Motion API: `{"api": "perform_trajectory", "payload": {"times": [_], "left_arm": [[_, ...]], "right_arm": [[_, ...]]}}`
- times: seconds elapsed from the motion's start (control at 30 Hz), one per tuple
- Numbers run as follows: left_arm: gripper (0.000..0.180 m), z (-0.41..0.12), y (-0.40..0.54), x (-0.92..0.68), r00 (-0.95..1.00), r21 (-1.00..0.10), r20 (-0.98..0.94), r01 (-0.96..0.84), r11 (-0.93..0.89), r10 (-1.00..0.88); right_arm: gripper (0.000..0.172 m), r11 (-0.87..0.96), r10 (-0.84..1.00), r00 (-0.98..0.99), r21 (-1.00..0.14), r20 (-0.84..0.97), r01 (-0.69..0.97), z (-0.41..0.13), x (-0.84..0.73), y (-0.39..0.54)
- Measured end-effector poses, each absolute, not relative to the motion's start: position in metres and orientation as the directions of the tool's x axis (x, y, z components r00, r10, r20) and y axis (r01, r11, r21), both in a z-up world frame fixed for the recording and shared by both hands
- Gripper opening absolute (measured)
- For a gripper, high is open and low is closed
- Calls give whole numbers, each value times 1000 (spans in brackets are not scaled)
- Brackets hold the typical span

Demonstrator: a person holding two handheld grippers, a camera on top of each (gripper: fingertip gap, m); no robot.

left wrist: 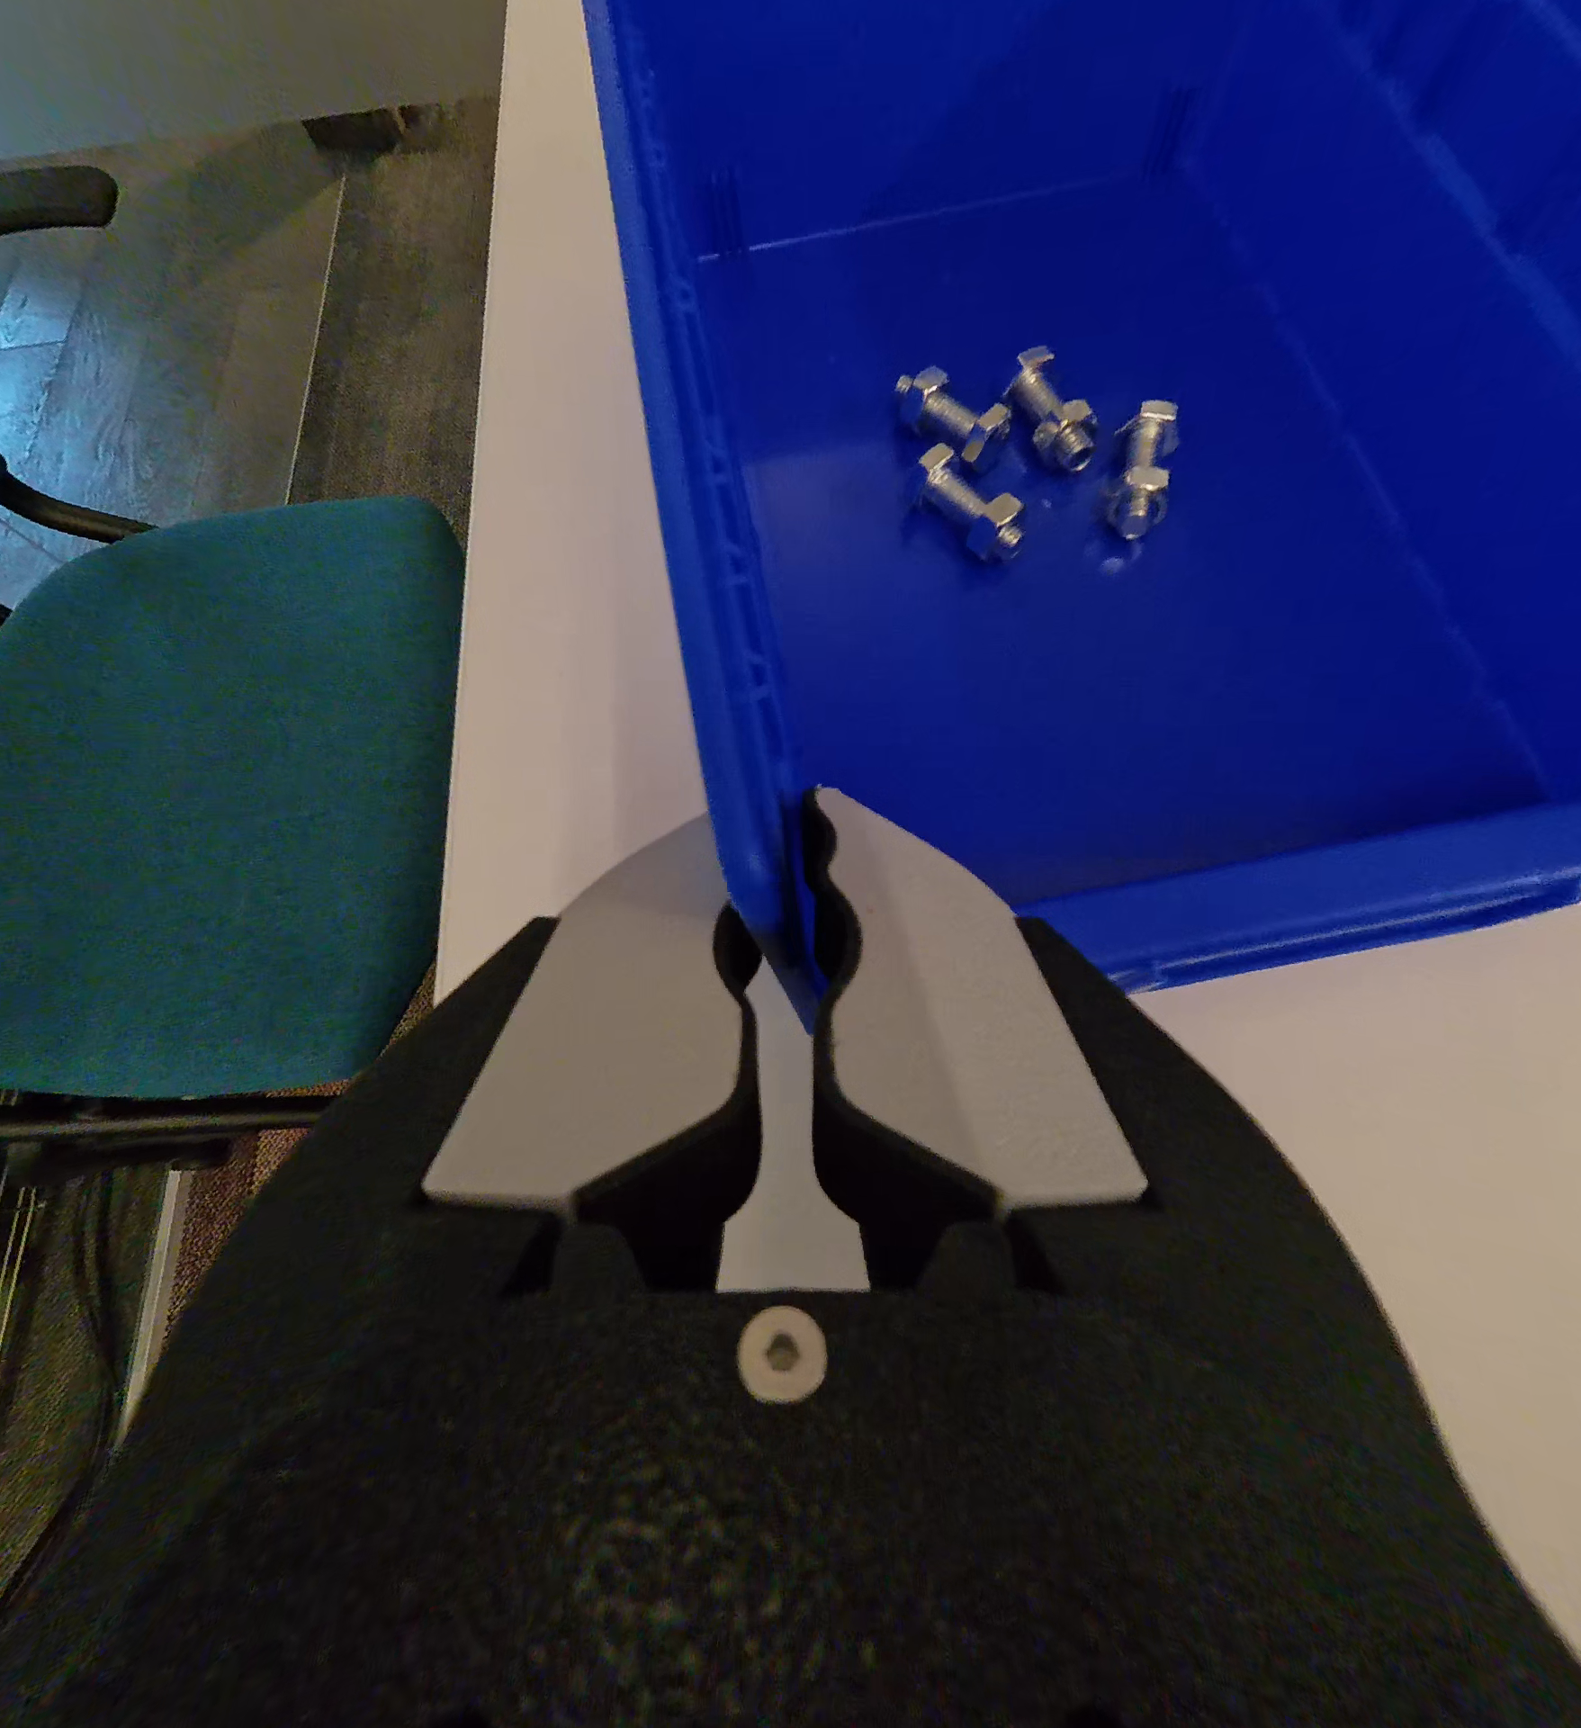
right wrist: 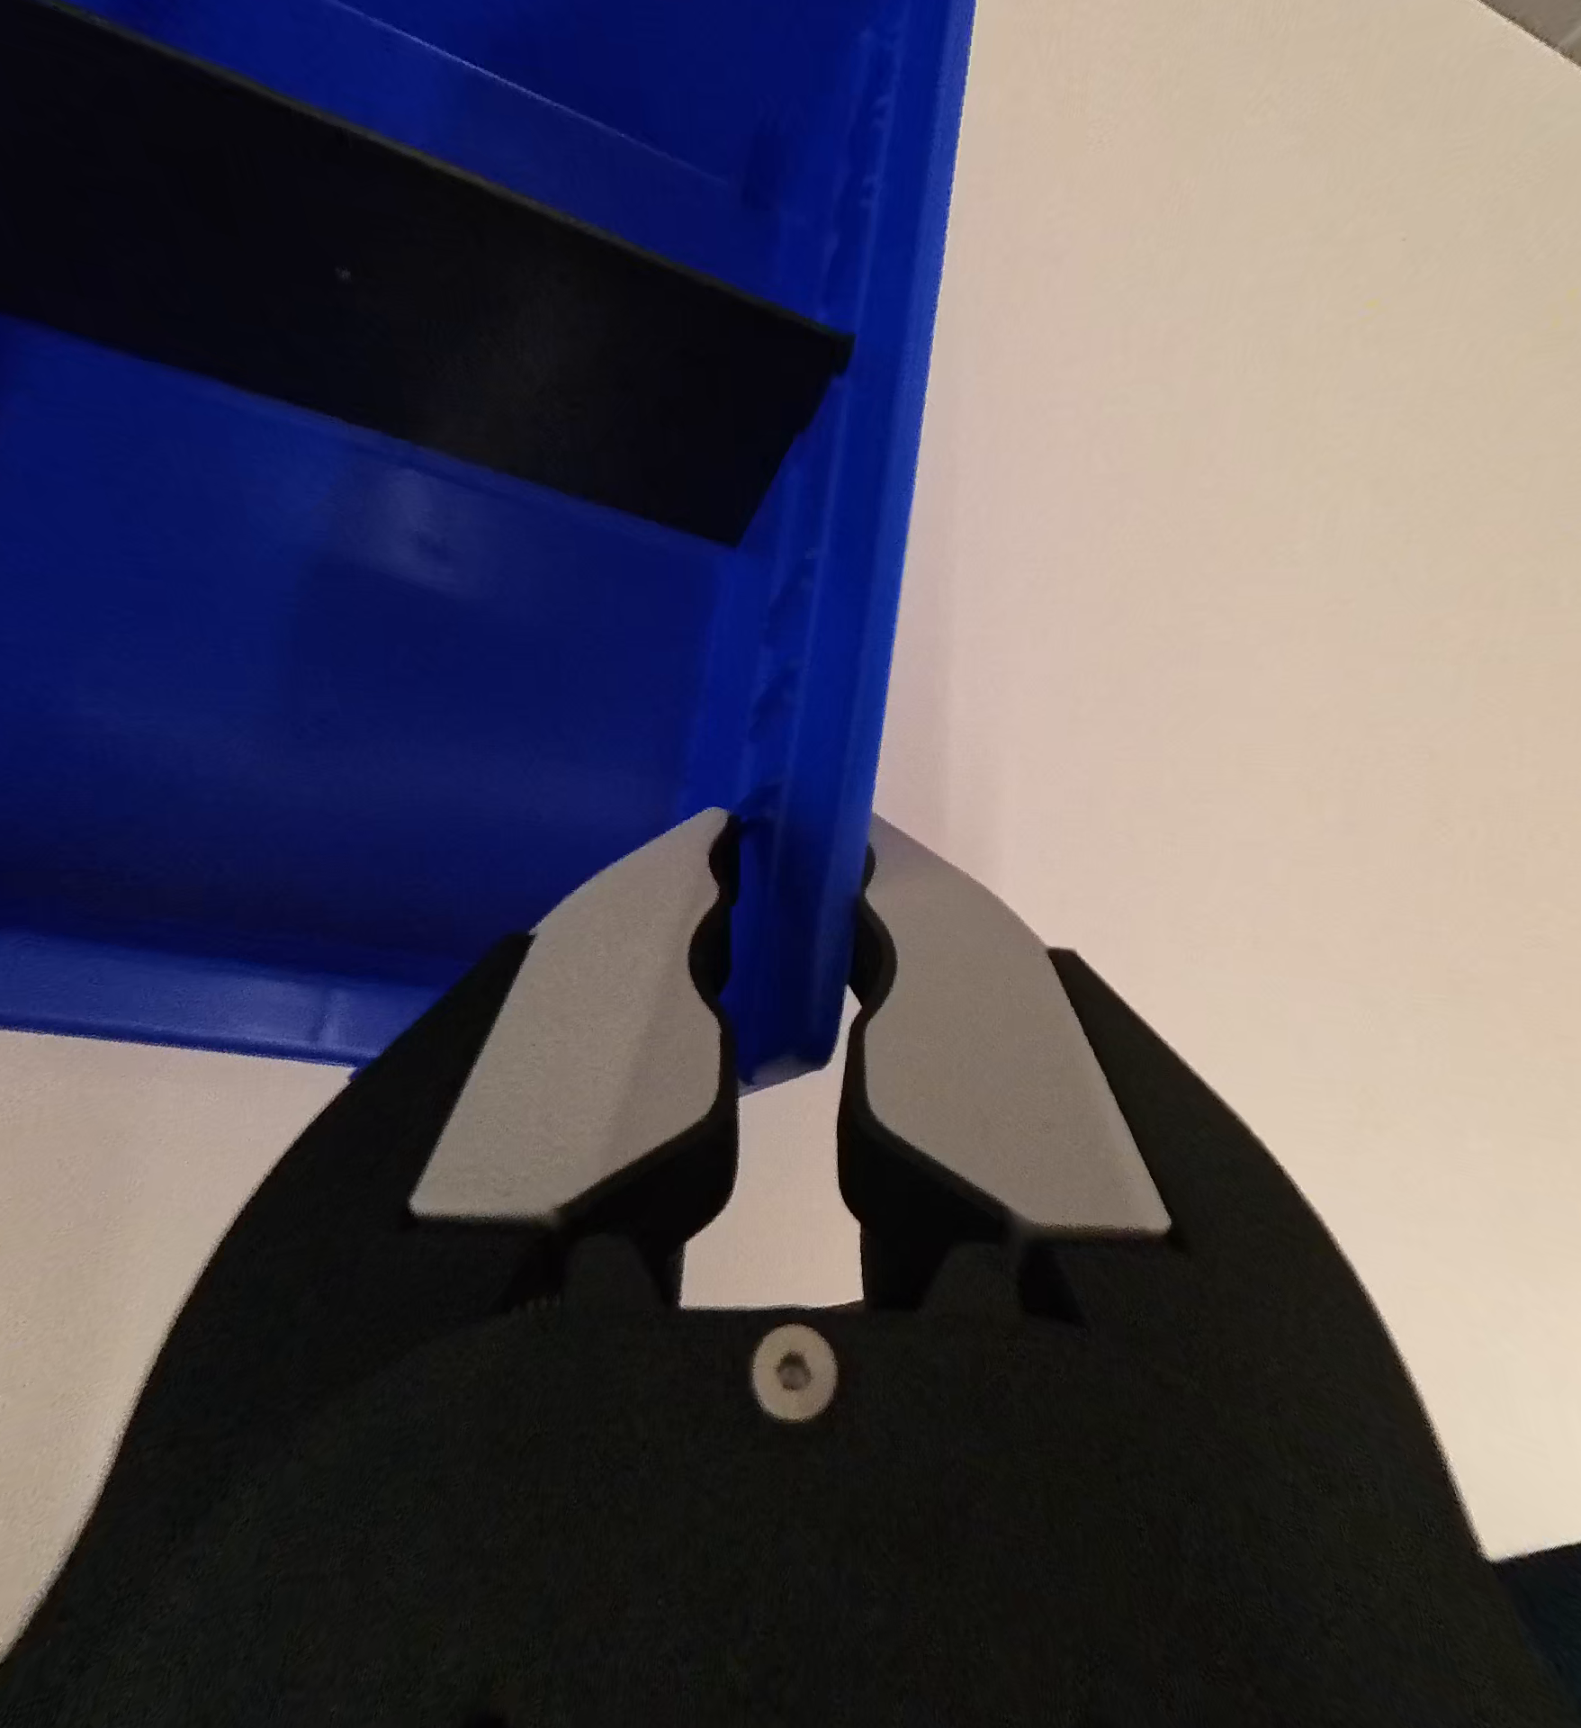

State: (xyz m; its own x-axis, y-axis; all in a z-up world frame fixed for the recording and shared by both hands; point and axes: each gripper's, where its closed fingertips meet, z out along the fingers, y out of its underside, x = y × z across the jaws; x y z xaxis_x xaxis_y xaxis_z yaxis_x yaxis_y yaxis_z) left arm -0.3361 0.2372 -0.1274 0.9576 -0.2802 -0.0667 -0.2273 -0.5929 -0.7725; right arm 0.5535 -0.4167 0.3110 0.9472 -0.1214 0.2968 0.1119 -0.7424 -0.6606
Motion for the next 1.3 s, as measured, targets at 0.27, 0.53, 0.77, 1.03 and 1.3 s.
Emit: {"api": "perform_trajectory", "payload": {"times": [0.27,0.53,0.77,1.03,1.3], "left_arm": [[17,-126,243,-337,956,-769,-89,-245,-590,-279],[42,-13,225,-310,941,-905,-170,-266,-331,-292],[38,-57,278,-225,793,-691,-218,-537,-484,-569],[24,-148,311,-215,758,-365,-83,-627,-688,-647],[23,-167,314,-215,753,-268,-100,-649,-711,-650]], "right_arm": [[26,-737,-92,918,-646,386,198,314,557,-416],[44,-587,-31,917,-750,397,305,390,515,-427],[35,-285,351,829,-793,436,538,438,336,-392],[34,-230,601,722,-790,343,568,387,227,-390],[33,-288,642,715,-777,276,559,353,219,-381]]}}
